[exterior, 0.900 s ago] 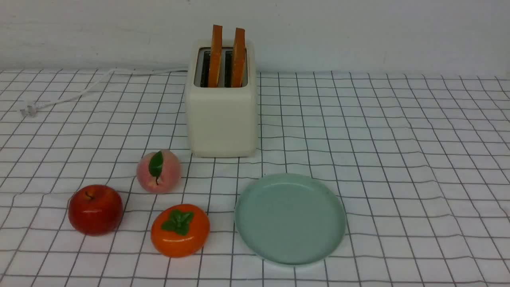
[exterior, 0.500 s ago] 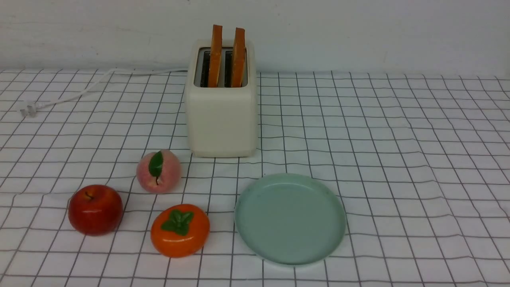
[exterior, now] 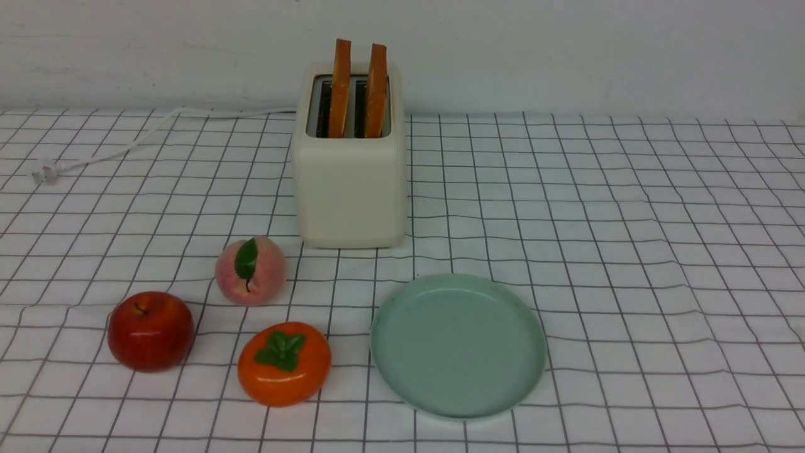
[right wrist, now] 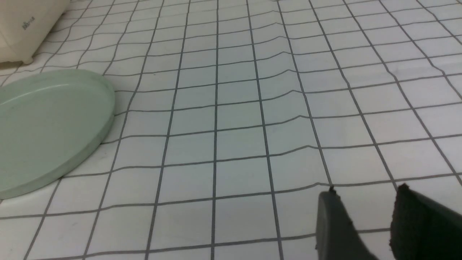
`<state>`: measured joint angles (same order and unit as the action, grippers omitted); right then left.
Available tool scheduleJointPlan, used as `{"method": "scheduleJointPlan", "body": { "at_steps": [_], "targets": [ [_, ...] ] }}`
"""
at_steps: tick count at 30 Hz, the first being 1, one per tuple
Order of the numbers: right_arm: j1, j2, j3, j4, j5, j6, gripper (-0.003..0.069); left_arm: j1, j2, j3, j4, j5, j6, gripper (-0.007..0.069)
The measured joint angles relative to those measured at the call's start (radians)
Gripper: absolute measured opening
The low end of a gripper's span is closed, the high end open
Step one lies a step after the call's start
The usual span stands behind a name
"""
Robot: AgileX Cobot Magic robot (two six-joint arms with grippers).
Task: Take toasted bread from bread machine on white checkered table place on plate.
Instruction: 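Reach for a toast slice standing in the toaster with the left gripper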
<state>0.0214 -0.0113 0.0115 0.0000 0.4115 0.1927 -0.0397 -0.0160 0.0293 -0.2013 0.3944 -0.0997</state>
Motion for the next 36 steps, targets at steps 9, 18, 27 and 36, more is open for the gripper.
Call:
{"method": "scheduleJointPlan", "body": {
  "at_steps": [9, 18, 27, 36],
  "targets": [
    [0.0, 0.0, 0.0, 0.0, 0.0, 0.0, 0.024, 0.0, 0.0, 0.0, 0.001, -0.016, 0.0, 0.0236],
    [0.0, 0.0, 0.0, 0.0, 0.0, 0.0, 0.024, 0.0, 0.0, 0.0, -0.168, -0.099, 0.0, 0.0236],
    [0.0, 0.0, 0.0, 0.0, 0.0, 0.0, 0.024, 0.0, 0.0, 0.0, -0.554, -0.374, -0.001, 0.0236],
    [0.0, 0.0, 0.005, 0.014, -0.039, 0.011, 0.024, 0.0, 0.0, 0.0, -0.653, -0.487, -0.001, 0.0238]
  ]
}}
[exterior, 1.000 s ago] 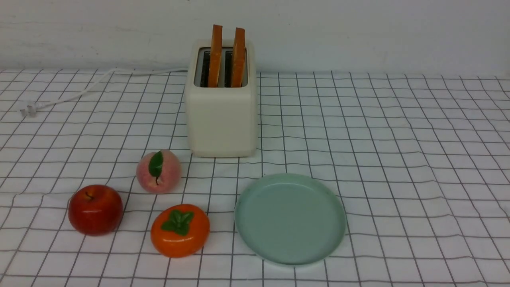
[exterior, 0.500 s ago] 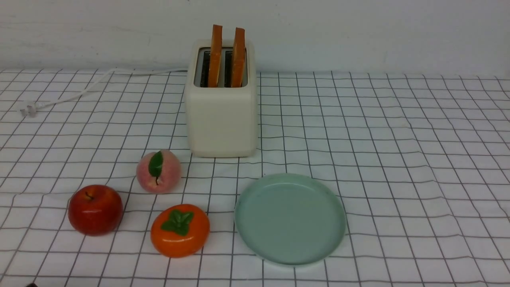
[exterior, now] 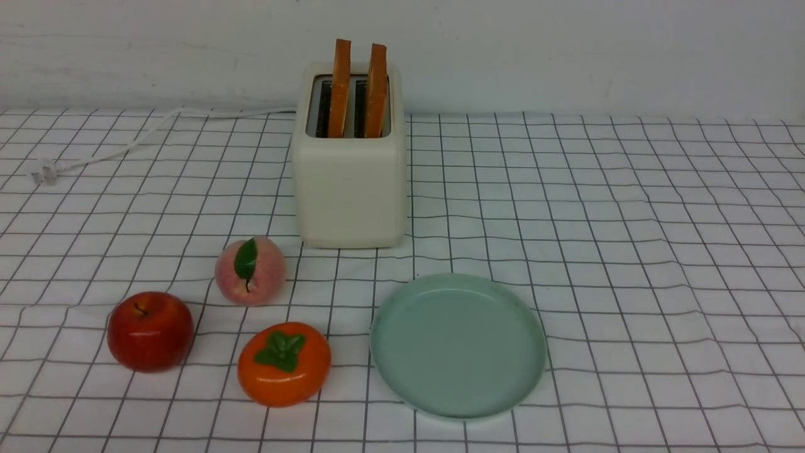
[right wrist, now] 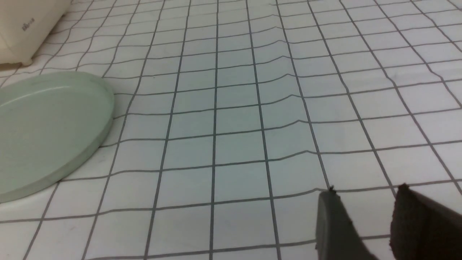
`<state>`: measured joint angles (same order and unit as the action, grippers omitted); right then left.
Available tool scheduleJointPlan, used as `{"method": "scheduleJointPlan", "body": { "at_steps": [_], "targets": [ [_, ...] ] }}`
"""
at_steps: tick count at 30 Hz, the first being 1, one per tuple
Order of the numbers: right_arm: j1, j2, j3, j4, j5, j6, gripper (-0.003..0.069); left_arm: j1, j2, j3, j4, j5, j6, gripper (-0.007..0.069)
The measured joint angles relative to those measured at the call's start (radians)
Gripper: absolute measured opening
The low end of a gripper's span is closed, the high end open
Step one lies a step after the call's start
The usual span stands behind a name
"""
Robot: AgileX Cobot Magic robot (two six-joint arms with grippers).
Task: Take toasted bread from bread machine on white checkered table place on plate.
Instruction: 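Reach for a toast slice standing in the toaster with the left gripper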
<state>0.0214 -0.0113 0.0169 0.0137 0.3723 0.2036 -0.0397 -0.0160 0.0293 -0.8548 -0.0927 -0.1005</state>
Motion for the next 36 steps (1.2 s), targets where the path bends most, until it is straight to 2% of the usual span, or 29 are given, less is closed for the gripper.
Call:
{"method": "scheduleJointPlan", "body": {
  "at_steps": [5, 8, 10, 12, 13, 15, 16, 18, 20, 22, 25, 26, 29, 32, 36],
  "targets": [
    [0.0, 0.0, 0.009, 0.196, -0.146, 0.125, 0.024, 0.0, 0.0, -0.007, 0.001, 0.007, -0.012, 0.0232],
    [0.0, 0.0, 0.009, 0.269, -0.217, 0.162, 0.024, 0.0, 0.0, -0.048, 0.024, 0.039, 0.008, 0.0192],
    [0.0, 0.0, 0.009, 0.339, -0.303, 0.193, 0.024, 0.0, 0.001, -0.117, 0.071, 0.085, 0.076, 0.0097],
    [0.0, 0.0, -0.001, 0.368, -0.318, 0.199, 0.023, 0.0, 0.031, -0.18, 0.096, 0.123, 0.131, 0.0016],
    [0.001, 0.0, -0.02, 0.372, -0.299, 0.199, 0.0217, 0.0, 0.059, -0.212, 0.105, 0.145, 0.161, -0.0014],
    [0.006, 0.006, -0.059, 0.368, -0.264, 0.194, 0.0193, 0.0, 0.095, -0.244, 0.112, 0.172, 0.197, -0.0013],
    [0.021, 0.035, -0.131, 0.354, -0.205, 0.165, 0.015, 0.0, 0.165, -0.296, 0.118, 0.204, 0.237, -0.0013],
    [0.049, 0.085, -0.22, 0.336, -0.134, 0.102, 0.0095, 0.0, 0.261, -0.36, 0.121, 0.23, 0.286, -0.0013],
    [0.096, 0.19, -0.381, 0.32, -0.012, -0.012, 0.0025, 0.0, 0.392, -0.449, 0.125, 0.275, 0.345, -0.0013],
    [0.139, 0.275, -0.507, 0.321, 0.099, -0.11, -0.0007, 0.0, 0.532, -0.545, 0.127, 0.329, 0.395, -0.0013],
    [0.173, 0.351, -0.614, 0.327, 0.201, -0.185, -0.0011, 0.0, 0.649, -0.626, 0.126, 0.369, 0.434, -0.0013],
    [0.196, 0.416, -0.701, 0.328, 0.267, -0.238, -0.0011, -0.004, 0.752, -0.702, 0.122, 0.395, 0.48, -0.0013],
    [0.214, 0.502, -0.804, 0.329, 0.364, -0.29, -0.0006, -0.042, 0.878, -0.815, 0.116, 0.405, 0.56, -0.0013],
    [0.218, 0.625, -0.919, 0.327, 0.48, -0.34, -0.0001, -0.171, 1.035, -0.974, 0.121, 0.381, 0.629, -0.0013],
    [0.219, 0.699, -0.959, 0.327, 0.526, -0.35, 0.0001, -0.27, 1.177, -1.115, 0.164, 0.375, 0.64, -0.0013]
  ]
}}
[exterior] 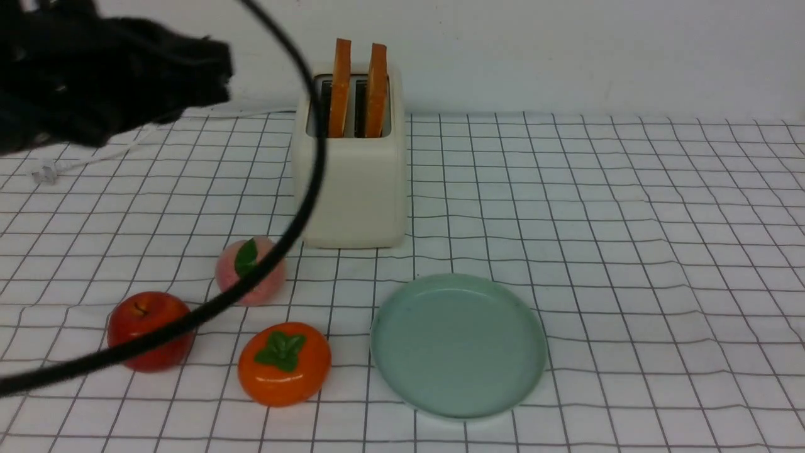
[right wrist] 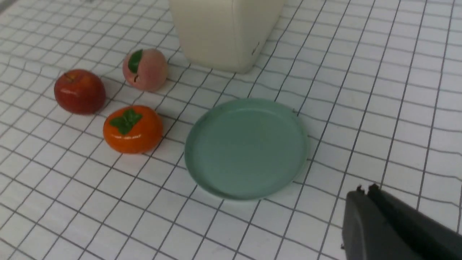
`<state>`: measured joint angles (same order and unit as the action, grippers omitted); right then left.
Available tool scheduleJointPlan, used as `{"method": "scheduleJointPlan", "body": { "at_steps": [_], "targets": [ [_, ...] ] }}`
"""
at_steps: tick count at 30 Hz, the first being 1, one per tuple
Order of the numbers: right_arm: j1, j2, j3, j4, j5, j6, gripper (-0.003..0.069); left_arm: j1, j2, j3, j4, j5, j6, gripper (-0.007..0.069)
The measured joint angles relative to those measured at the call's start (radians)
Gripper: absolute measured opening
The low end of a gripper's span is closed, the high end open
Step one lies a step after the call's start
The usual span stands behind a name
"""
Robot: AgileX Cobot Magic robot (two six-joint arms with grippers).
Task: Take toasted bread from bread machine on white checkered table place on plate.
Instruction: 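Reach for a toast slice standing in the toaster with the left gripper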
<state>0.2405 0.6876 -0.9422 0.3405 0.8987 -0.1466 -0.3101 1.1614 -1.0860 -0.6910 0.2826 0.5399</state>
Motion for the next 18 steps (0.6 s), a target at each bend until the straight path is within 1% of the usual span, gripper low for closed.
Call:
{"method": "scheduleJointPlan", "body": {
  "at_steps": [1, 2, 6, 7, 8, 10, 12, 13, 14, 16, 17, 18],
  "targets": [
    [0.0, 0.011, -0.002, 0.001, 0.003, -0.001, 0.0002, -0.01, 0.061, -0.053, 0.017, 0.013, -0.015, -0.0013],
    [0.0, 0.013, -0.002, 0.002, 0.006, -0.001, 0.0002, -0.01, 0.07, -0.06, 0.022, 0.018, -0.018, -0.0013],
    [0.0, 0.022, -0.003, 0.034, 0.01, -0.001, 0.0005, -0.006, 0.256, -0.204, 0.146, 0.078, -0.142, -0.0013],
    [0.0, 0.022, -0.003, 0.034, 0.01, -0.001, 0.0006, -0.006, 0.264, -0.21, 0.146, 0.081, -0.142, -0.0013],
    [0.0, 0.021, -0.007, 0.041, 0.012, -0.002, 0.0007, -0.004, 0.315, -0.255, 0.206, 0.098, -0.176, -0.0001],
    [0.0, 0.021, -0.009, 0.042, 0.012, -0.002, 0.0008, -0.002, 0.364, -0.302, 0.252, 0.113, -0.21, 0.0028],
    [0.0, 0.021, -0.009, 0.051, 0.015, -0.002, 0.0011, -0.002, 0.461, -0.401, 0.313, 0.14, -0.263, 0.0132],
    [0.0, 0.021, -0.009, 0.051, 0.015, -0.002, 0.0011, -0.002, 0.473, -0.413, 0.319, 0.143, -0.27, 0.0151],
    [0.0, 0.021, -0.009, 0.056, 0.016, -0.002, 0.0013, -0.002, 0.497, -0.437, 0.331, 0.15, -0.282, 0.0191],
    [0.0, 0.021, -0.009, 0.065, 0.018, -0.002, 0.0014, -0.002, 0.548, -0.494, 0.346, 0.157, -0.31, 0.0295],
    [0.0, 0.021, -0.009, 0.067, 0.022, -0.002, 0.0015, -0.002, 0.587, -0.53, 0.352, 0.157, -0.321, 0.0363],
    [0.0, 0.021, -0.009, 0.068, 0.023, -0.002, 0.0015, -0.002, 0.613, -0.55, 0.356, 0.157, -0.325, 0.0398]
  ]
}}
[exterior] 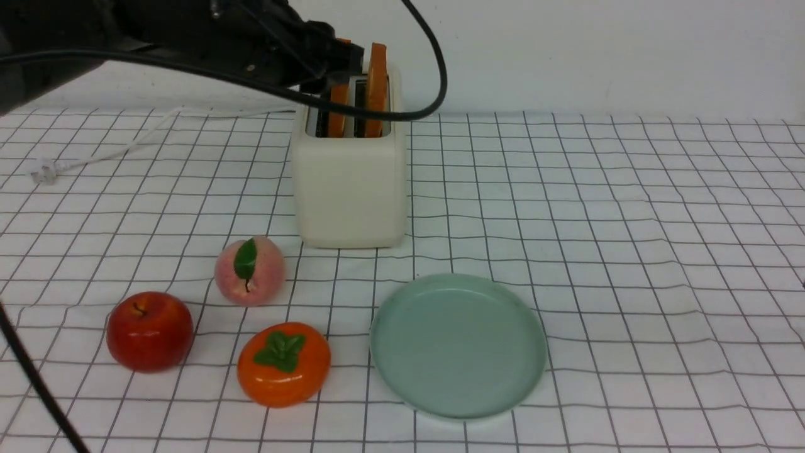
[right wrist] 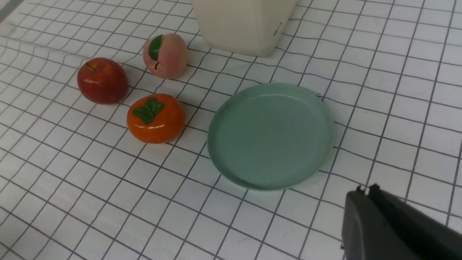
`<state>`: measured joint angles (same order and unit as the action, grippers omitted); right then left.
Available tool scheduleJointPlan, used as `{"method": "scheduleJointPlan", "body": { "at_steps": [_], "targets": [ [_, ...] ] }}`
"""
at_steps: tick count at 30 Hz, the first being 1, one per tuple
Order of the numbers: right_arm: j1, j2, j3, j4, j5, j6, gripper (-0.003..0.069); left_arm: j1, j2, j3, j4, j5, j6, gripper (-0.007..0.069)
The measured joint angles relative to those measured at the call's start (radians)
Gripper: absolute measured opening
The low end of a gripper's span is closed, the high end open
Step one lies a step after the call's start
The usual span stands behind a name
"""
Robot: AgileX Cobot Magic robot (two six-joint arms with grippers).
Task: Take toasted bread from bread machine on white checkered table place on plate.
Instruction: 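Reach for a toast slice standing in the toaster with the left gripper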
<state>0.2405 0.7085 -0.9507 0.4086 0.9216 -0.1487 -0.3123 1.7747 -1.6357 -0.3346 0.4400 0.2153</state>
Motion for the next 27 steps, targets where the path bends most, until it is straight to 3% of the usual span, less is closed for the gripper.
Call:
{"method": "scheduleJointPlan", "body": {
  "at_steps": [3, 6, 16, 22, 24, 25, 27],
  "targets": [
    [0.0, 0.0, 0.0, 0.007, 0.0, 0.0, 0.0019, 0.001, 0.073, -0.061, 0.03, -0.01, -0.006, 0.0483],
    [0.0, 0.0, 0.0, 0.029, 0.0, 0.0, 0.0021, 0.002, 0.121, -0.085, 0.064, -0.037, -0.009, 0.0498],
    [0.0, 0.0, 0.0, 0.04, 0.01, 0.0, 0.0032, 0.004, 0.205, -0.091, 0.079, -0.234, -0.009, 0.0435],
    [0.0, 0.0, 0.0, 0.044, 0.015, 0.0, 0.0033, 0.004, 0.25, -0.091, 0.079, -0.295, -0.009, 0.0292],
    [0.0, 0.0, 0.0, 0.044, 0.015, 0.0, 0.0034, 0.004, 0.254, -0.091, 0.079, -0.312, -0.009, 0.0205],
    [0.0, 0.0, 0.0, 0.044, 0.015, 0.0, 0.0035, 0.004, 0.254, -0.091, 0.079, -0.329, -0.009, 0.0116],
    [0.0, 0.0, 0.0, 0.045, 0.015, 0.0, 0.0036, 0.005, 0.254, -0.091, 0.079, -0.341, -0.009, 0.0092]
  ]
}}
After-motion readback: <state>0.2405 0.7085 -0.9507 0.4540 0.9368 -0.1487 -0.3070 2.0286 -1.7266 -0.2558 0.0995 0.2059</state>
